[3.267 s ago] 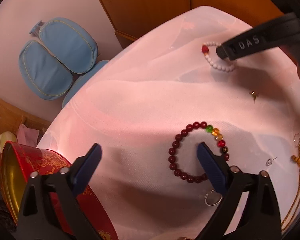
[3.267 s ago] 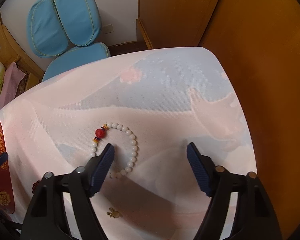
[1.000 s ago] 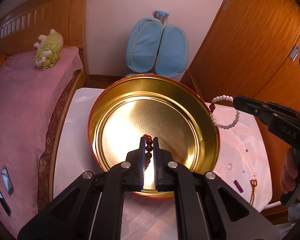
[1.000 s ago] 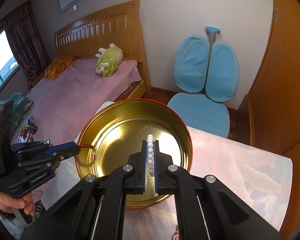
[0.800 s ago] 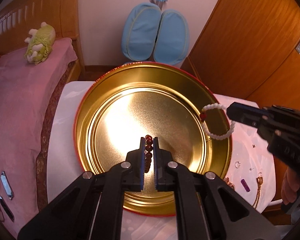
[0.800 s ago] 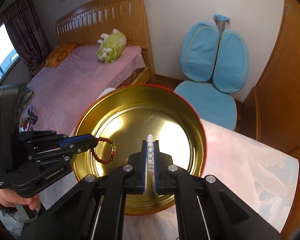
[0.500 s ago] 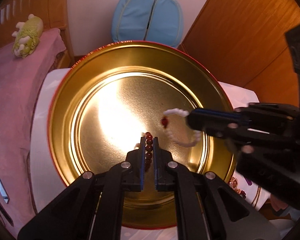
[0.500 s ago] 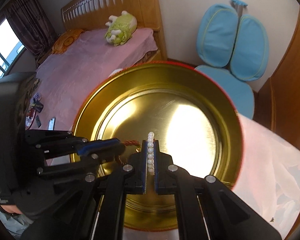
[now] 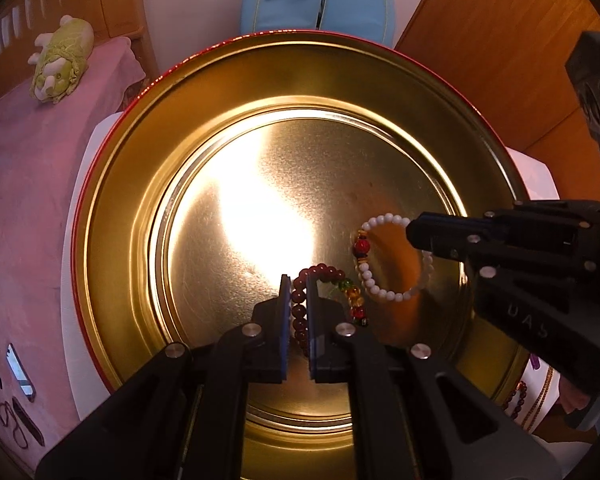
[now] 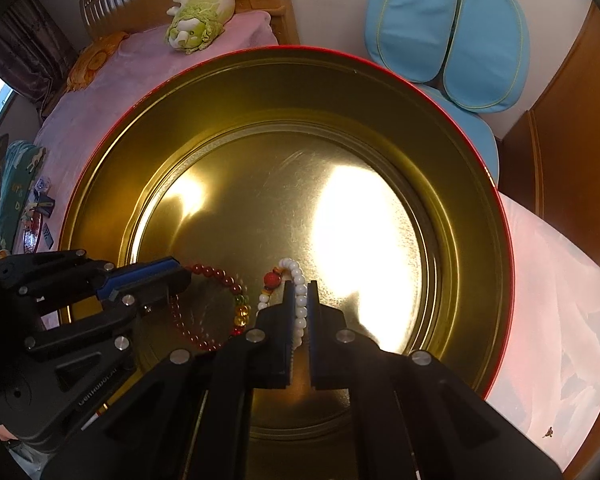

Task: Organize jewelry
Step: 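Carry both bracelets into the red tin and open both tools to drop them, then grasp the rose-gold watch with the left tool while the right grasps the purple lipstick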

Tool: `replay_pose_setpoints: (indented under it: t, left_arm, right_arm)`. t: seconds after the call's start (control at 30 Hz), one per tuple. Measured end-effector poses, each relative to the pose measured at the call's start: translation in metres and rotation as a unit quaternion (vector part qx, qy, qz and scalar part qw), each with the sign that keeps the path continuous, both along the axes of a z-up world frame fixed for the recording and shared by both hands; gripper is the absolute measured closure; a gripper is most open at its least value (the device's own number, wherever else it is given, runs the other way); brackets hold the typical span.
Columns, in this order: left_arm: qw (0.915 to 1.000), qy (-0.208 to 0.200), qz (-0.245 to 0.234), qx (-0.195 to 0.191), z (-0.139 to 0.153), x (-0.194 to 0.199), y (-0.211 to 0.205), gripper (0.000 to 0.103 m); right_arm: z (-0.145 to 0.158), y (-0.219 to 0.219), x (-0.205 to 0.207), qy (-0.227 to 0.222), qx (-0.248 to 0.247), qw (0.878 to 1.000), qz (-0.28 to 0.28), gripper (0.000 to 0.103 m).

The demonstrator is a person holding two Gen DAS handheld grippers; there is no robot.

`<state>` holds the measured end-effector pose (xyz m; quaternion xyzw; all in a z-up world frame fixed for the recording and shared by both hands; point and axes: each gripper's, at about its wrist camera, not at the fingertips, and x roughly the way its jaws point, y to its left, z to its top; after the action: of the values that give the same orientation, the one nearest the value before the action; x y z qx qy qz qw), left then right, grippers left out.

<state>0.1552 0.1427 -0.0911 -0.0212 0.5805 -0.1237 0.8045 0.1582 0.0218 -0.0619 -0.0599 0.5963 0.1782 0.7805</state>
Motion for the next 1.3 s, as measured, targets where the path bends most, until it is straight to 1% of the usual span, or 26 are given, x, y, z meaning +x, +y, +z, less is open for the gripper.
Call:
replay_pose_setpoints:
  t: [0.2, 0.3, 0.37, 0.4, 0.43, 0.47, 0.5, 0.53, 0.57, 0.63, 0.87, 1.1, 1.23, 1.3]
  left_arm:
    - [1.0, 0.0, 0.001, 0.005, 0.0, 0.002, 0.0, 0.096]
    - [1.0, -0.004, 0.003, 0.008, 0.004, -0.002, -0.001, 0.096]
    - [0.9998, -0.012, 0.005, 0.018, 0.01, -0.008, -0.003, 0.094]
    - [0.9995, -0.017, 0.005, 0.026, 0.015, -0.011, -0.004, 0.086]
    - [0.9991, -0.021, 0.007, 0.036, 0.018, -0.013, -0.005, 0.06]
    - [0.9986, -0.032, 0.004, 0.041, 0.023, -0.016, -0.006, 0.048]
    - [0.9976, -0.043, 0.007, 0.053, 0.029, -0.02, -0.008, 0.023]
    - [0.9966, -0.055, 0.01, 0.06, 0.033, -0.023, -0.008, 0.02]
    - [0.9957, -0.066, 0.01, 0.064, 0.038, -0.026, -0.009, 0.02]
    - [0.996, -0.06, 0.005, 0.066, 0.04, -0.028, -0.012, 0.02]
    - [0.9965, -0.05, 0.004, 0.066, 0.039, -0.034, -0.014, 0.02]
    - [0.9964, -0.054, 0.005, 0.065, 0.043, -0.04, -0.02, 0.02]
    - [0.9948, -0.06, -0.001, 0.082, 0.05, -0.048, -0.027, 0.02]
    - [0.9938, -0.069, -0.015, 0.085, 0.056, -0.055, -0.036, 0.02]
  right_arm:
    - [-0.004, 0.005, 0.007, 0.0, -0.001, 1.0, 0.002, 0.096]
    - [-0.002, 0.008, 0.007, -0.002, 0.002, 1.0, 0.006, 0.096]
    - [0.004, 0.01, 0.005, -0.019, -0.002, 1.0, 0.012, 0.096]
    - [0.007, 0.01, 0.003, -0.028, -0.005, 0.999, 0.016, 0.085]
    - [0.012, 0.011, 0.0, -0.041, -0.005, 0.999, 0.022, 0.072]
    - [0.015, 0.012, -0.002, -0.052, -0.003, 0.998, 0.025, 0.037]
    - [0.023, 0.012, -0.006, -0.073, -0.002, 0.997, 0.025, 0.018]
    - [0.028, 0.012, -0.008, -0.09, 0.002, 0.996, 0.023, 0.016]
    - [0.032, 0.011, -0.011, -0.102, 0.01, 0.994, 0.023, 0.014]
    - [0.036, 0.01, -0.014, -0.106, 0.022, 0.994, 0.025, 0.013]
    - [0.04, 0.012, -0.023, -0.107, 0.012, 0.994, 0.034, 0.012]
    - [0.047, 0.009, -0.031, -0.108, 0.022, 0.993, 0.037, 0.005]
    - [0.052, 0.0, -0.041, -0.116, 0.016, 0.993, 0.026, 0.005]
    - [0.055, -0.009, -0.046, -0.114, 0.023, 0.993, 0.016, 0.005]
